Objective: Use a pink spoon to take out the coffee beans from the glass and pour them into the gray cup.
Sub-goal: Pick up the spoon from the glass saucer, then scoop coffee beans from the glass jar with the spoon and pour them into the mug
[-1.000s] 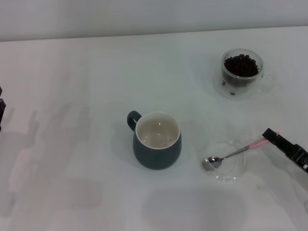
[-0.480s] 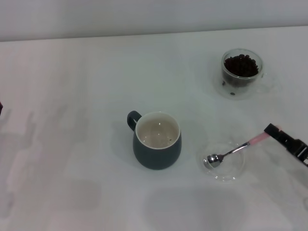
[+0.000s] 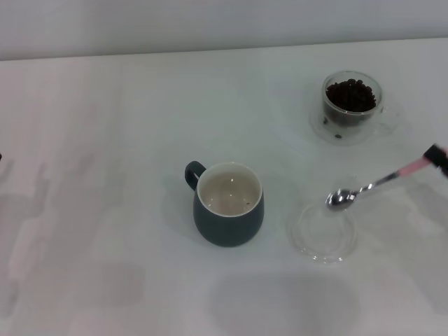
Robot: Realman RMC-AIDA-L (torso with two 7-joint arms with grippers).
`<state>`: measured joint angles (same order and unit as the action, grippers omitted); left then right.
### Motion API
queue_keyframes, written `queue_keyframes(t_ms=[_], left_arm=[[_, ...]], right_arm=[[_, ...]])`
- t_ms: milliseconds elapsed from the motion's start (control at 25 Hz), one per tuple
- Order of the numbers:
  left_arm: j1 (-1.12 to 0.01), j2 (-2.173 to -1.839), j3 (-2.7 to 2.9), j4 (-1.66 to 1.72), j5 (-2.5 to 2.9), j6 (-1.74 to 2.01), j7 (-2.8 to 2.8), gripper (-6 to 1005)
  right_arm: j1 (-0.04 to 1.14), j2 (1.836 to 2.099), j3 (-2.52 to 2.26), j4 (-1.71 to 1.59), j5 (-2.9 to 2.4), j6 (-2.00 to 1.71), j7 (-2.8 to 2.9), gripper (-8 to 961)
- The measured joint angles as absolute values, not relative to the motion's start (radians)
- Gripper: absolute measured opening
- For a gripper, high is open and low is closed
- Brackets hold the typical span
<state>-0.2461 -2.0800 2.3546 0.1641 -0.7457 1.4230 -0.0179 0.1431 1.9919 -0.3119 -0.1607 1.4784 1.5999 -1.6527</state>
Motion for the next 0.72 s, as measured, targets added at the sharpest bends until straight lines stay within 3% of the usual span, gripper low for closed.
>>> queue_keyframes(t_ms=[720], left_arm=[[-0.222,-2.085,2.365,0.176,-0.737,1.423,-0.026,566]], right_arm=[[0.367,1.977,-0.256,-0.312,1.556,1.478,-1.700,147]])
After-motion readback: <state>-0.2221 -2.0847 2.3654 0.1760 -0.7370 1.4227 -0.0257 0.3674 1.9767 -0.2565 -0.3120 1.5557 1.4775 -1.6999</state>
